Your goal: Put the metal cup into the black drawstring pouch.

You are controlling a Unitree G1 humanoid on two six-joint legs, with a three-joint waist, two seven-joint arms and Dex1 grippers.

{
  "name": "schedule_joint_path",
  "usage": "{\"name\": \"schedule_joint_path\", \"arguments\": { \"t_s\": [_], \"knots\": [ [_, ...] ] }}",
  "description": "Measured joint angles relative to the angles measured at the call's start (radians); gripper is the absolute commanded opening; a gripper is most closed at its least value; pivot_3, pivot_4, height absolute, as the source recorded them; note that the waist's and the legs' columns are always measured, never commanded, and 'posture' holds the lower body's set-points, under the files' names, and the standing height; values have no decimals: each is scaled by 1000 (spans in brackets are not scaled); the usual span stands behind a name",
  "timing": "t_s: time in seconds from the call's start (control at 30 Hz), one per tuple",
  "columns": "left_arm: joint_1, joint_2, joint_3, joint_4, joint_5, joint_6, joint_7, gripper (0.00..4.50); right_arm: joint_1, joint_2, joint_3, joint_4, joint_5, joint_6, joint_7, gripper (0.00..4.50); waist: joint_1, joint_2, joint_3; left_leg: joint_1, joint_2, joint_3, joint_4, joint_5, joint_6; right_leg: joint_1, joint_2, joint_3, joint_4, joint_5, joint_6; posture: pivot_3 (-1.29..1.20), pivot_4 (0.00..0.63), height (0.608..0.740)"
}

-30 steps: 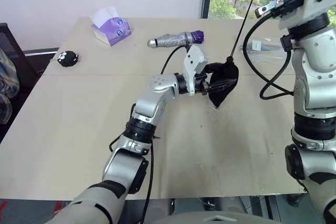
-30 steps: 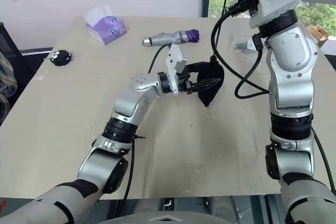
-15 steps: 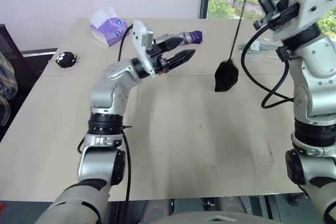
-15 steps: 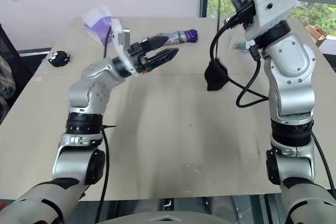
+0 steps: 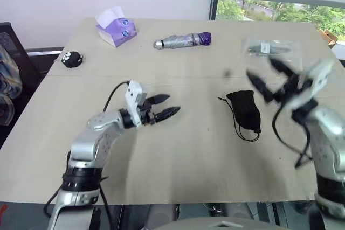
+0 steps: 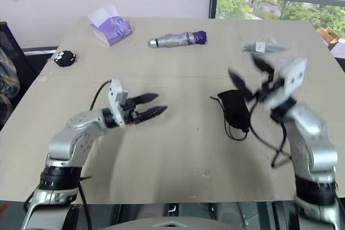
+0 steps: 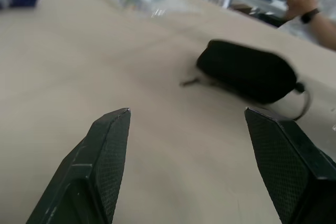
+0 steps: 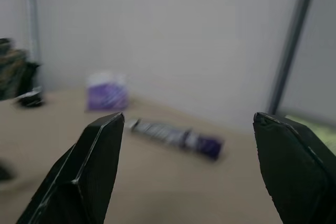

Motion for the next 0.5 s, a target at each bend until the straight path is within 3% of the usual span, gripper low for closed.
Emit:
{"name": "schedule_joint_path", "arguments": {
  "t_s": [0.17,0.33,0.5],
  "knots": [
    [130,-11,-37,-71,62,-56,57,3579,247,-38,2,45,38,-75,220,3948,-3,0,0,5,0,-1,0,0,0,2,0,4,0,-2,-4,0,150,740],
    [250,-17,-38,-104,79,-105,72,3579,335,-45,-73,253,19,-226,338,3948,-5,0,0,9,1,2,0,0,0,3,-1,8,1,-4,-1,0,150,740],
    [311,-24,-36,-124,93,-170,84,3579,323,-73,-147,499,-23,-457,492,3948,-4,0,0,13,0,6,-4,0,0,4,-1,12,0,-5,0,0,150,740]
  ]
}}
